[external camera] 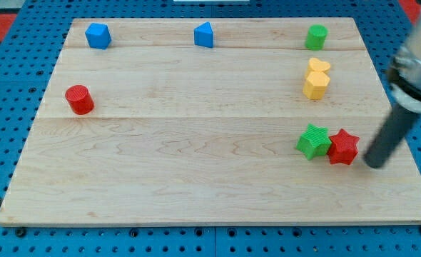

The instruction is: Move the red star to the top right of the green star

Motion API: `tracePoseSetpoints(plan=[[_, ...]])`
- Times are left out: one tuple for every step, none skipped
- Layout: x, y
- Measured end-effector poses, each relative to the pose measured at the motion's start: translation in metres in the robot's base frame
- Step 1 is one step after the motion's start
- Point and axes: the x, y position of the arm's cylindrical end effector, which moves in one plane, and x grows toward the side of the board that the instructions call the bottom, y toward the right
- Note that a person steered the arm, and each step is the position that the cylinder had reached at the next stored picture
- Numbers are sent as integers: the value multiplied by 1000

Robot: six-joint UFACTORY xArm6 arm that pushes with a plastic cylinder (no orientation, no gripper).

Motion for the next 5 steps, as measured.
tracePoseSetpoints(plan=[[5,-26],[-40,-63],[-87,-70],[-110,-54],[-125,-18]])
